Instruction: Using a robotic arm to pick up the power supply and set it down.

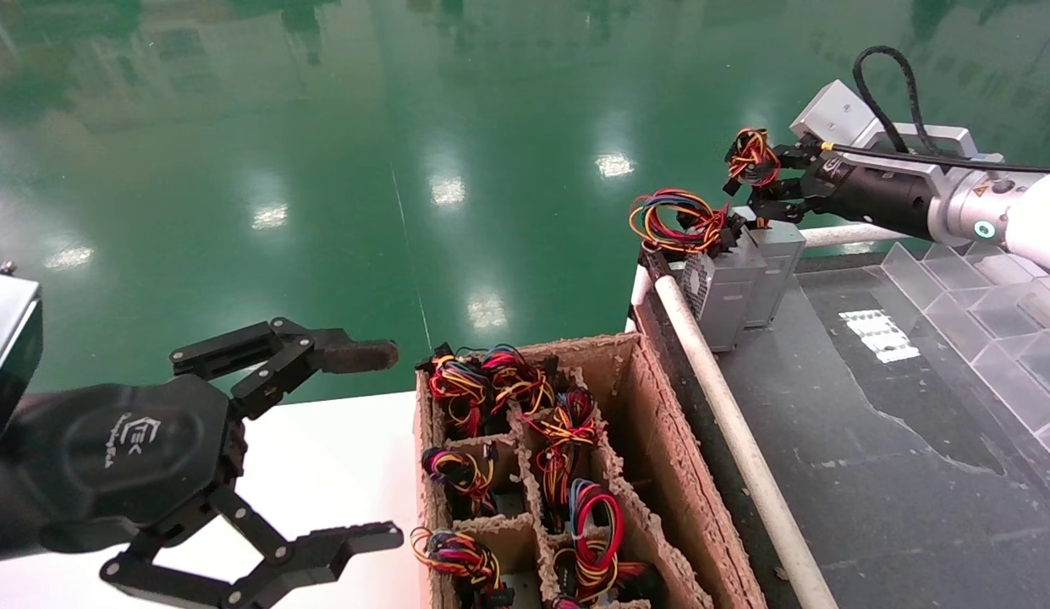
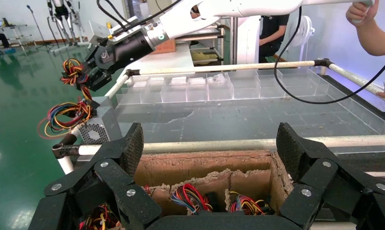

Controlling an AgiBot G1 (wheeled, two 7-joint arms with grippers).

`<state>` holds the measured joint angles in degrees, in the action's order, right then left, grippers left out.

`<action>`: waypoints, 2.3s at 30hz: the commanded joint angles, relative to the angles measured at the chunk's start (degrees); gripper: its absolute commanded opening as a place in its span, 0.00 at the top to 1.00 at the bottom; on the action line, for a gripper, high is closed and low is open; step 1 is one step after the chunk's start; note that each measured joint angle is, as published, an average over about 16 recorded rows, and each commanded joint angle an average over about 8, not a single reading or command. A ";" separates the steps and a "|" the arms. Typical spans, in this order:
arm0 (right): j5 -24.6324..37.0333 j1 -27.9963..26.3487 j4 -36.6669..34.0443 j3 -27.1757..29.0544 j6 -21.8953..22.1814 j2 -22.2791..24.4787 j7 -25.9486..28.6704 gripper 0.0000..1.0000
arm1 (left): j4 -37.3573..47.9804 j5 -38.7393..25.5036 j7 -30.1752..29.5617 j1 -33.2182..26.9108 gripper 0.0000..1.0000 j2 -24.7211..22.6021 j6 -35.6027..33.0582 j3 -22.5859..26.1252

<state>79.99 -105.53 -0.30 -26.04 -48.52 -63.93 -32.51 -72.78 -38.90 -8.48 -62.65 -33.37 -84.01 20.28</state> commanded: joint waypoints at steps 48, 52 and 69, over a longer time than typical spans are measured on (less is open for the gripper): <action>-6.26 -2.03 -1.89 4.31 -14.42 7.74 8.83 0.00 | 0.01 0.04 0.02 0.00 0.00 0.02 0.02 0.03; -8.40 -0.48 0.40 5.24 -16.30 9.15 10.92 0.00 | 0.02 0.05 0.02 0.00 0.00 0.02 0.03 0.03; -17.02 12.42 21.72 6.63 -22.36 14.88 20.31 0.00 | 0.03 0.06 0.03 -0.01 0.00 0.03 0.02 0.05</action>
<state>62.95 -93.10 21.45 -19.41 -70.89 -49.04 -12.19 -72.74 -38.84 -8.44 -62.66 -33.34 -83.99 20.33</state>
